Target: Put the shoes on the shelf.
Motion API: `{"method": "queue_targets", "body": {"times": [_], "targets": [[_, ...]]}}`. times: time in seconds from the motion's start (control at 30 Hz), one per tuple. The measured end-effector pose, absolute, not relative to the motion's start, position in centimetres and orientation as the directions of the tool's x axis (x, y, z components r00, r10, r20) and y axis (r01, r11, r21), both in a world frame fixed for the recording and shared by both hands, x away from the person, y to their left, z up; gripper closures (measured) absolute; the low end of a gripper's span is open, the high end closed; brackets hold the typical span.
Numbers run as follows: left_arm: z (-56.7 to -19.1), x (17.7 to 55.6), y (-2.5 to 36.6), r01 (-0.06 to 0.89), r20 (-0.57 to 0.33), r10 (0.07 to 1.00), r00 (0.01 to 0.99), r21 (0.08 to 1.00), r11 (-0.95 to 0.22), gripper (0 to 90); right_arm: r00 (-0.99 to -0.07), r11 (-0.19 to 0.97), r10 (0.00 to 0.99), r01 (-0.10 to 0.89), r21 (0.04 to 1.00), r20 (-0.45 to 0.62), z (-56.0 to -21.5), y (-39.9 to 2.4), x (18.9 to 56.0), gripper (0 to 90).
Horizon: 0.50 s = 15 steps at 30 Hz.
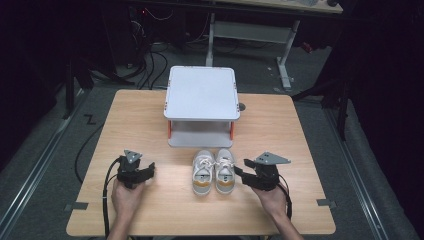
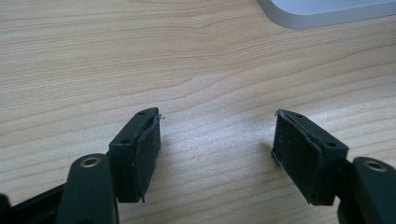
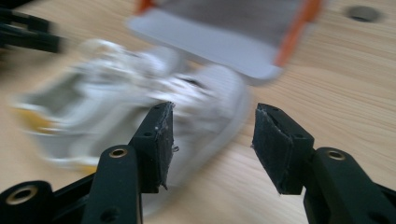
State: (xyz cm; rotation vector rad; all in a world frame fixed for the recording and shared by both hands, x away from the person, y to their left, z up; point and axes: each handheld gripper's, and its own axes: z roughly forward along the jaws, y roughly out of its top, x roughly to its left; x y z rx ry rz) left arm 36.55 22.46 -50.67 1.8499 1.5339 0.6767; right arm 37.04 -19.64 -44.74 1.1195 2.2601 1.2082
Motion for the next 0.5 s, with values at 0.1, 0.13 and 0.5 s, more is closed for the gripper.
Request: {"method": "queue_targets", "body": {"times": [0.1,0.13,0.5], "targets": [[-50.7,36.5,22.5,0.654,-0.013,0.981,0.195,0.747,-0.12,32.6,-0.567,0.316,0.823,0.521,0.793,0.044,-46.0,-21.5,38.2,47.1],[-50.7,36.5,22.4,0.654,-0.011,0.98,0.197,0.747,-0.123,32.7,-0.544,0.311,0.838,0.536,0.785,0.039,-46.4,-22.1,38.6,46.5],[-50.4,36.3,22.3,0.661,-0.03,0.98,0.198,0.742,-0.111,38.8,-0.406,0.297,0.913,0.575,0.762,-0.049,-48.6,-25.4,40.9,44.4]]}}
